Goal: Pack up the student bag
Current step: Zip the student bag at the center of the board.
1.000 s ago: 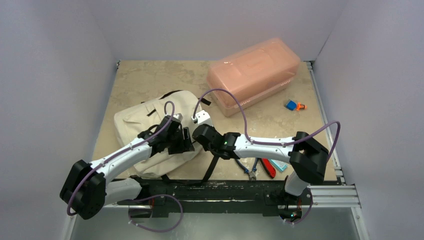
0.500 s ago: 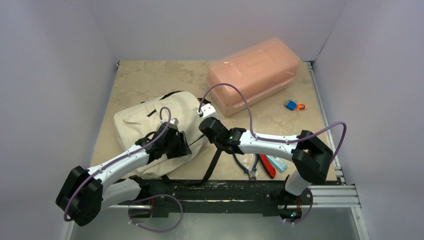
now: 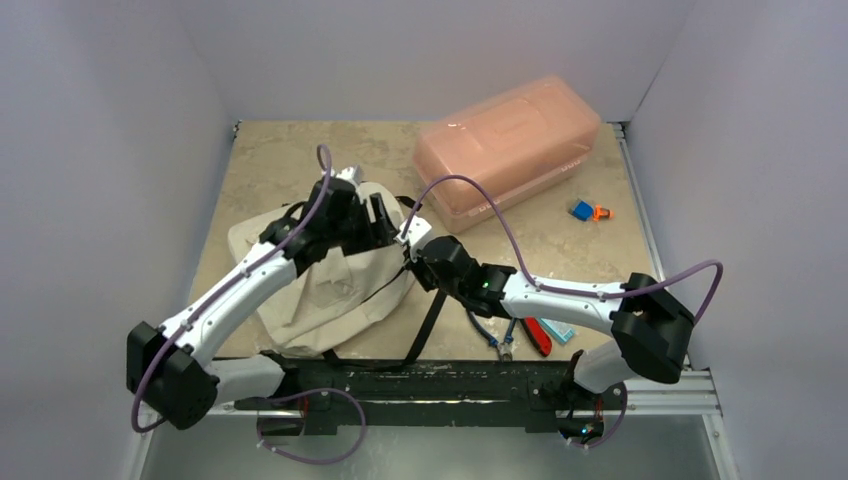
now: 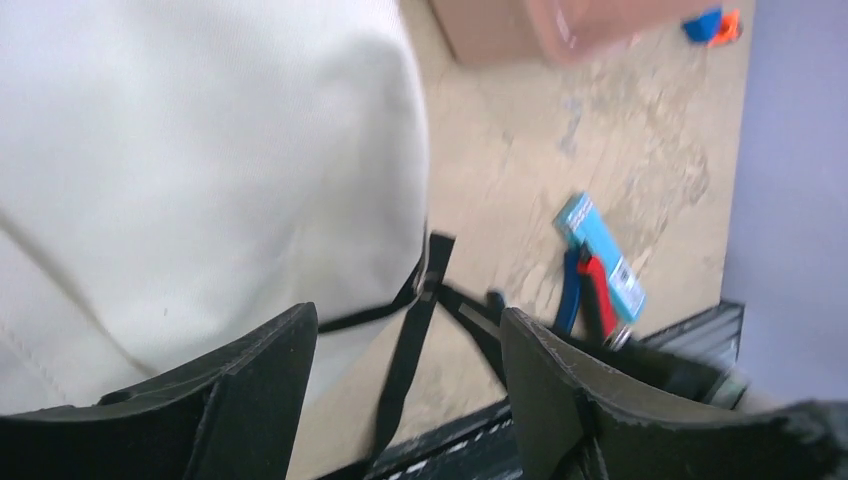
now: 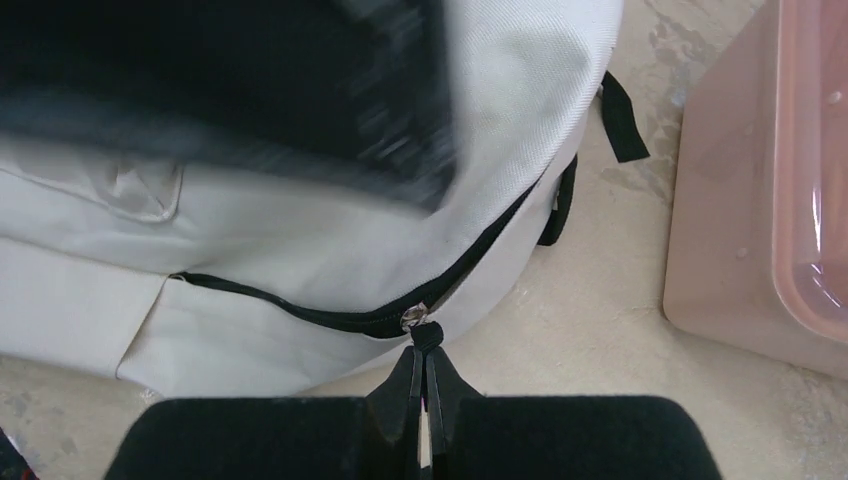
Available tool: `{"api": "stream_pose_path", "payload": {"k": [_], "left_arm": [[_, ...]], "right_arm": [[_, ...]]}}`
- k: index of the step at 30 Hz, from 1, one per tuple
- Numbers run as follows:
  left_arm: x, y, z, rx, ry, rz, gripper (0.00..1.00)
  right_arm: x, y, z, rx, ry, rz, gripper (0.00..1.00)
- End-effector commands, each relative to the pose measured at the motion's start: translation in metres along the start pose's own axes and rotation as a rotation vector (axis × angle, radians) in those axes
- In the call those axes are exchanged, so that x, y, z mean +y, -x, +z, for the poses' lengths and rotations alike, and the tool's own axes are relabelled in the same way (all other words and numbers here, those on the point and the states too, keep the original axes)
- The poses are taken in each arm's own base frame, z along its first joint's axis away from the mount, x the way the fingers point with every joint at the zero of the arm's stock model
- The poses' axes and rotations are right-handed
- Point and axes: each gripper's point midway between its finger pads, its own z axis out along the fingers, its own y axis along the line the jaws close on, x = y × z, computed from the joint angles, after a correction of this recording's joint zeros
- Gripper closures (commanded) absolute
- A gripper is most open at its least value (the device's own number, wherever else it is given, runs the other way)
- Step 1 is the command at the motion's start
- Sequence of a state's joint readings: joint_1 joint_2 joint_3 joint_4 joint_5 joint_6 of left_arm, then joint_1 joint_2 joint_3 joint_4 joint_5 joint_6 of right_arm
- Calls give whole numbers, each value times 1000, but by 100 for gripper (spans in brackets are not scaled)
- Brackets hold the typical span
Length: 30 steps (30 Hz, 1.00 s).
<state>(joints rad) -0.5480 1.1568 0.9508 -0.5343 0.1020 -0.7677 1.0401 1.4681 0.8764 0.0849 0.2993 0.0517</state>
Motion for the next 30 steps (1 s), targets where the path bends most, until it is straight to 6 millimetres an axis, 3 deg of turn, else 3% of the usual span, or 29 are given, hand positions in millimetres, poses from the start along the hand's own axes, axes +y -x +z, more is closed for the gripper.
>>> {"api": "stream_pose_path", "payload": {"k": [1, 8, 13, 14, 17, 19, 21, 25, 30], "left_arm": [[2, 27, 17, 27, 141, -40, 34], [1, 43, 62, 106, 232, 1, 32], [1, 56, 73, 94, 276, 65, 37], [3, 56, 75, 103, 290, 74, 43], [8, 60, 75, 110, 329, 99, 75], [7, 65, 74, 97, 332, 111, 86], [2, 72, 73, 70, 324, 110, 100], [-9, 89, 68, 11, 306, 104, 100], [-22, 116, 60, -108, 271, 112, 100]], "right_arm": [[7, 25, 1, -96, 49, -19, 100], [6, 28, -2, -113, 50, -59, 100], [8, 24, -2, -97, 45, -85, 100], [8, 24, -2, -97, 46, -88, 100], [14, 19, -1, -82, 49, -110, 100], [22, 14, -2, -68, 60, -138, 100], [39, 6, -3, -50, 105, -165, 100], [100, -12, -13, -17, 298, -189, 100], [193, -45, -34, 38, 551, -268, 100]]}}
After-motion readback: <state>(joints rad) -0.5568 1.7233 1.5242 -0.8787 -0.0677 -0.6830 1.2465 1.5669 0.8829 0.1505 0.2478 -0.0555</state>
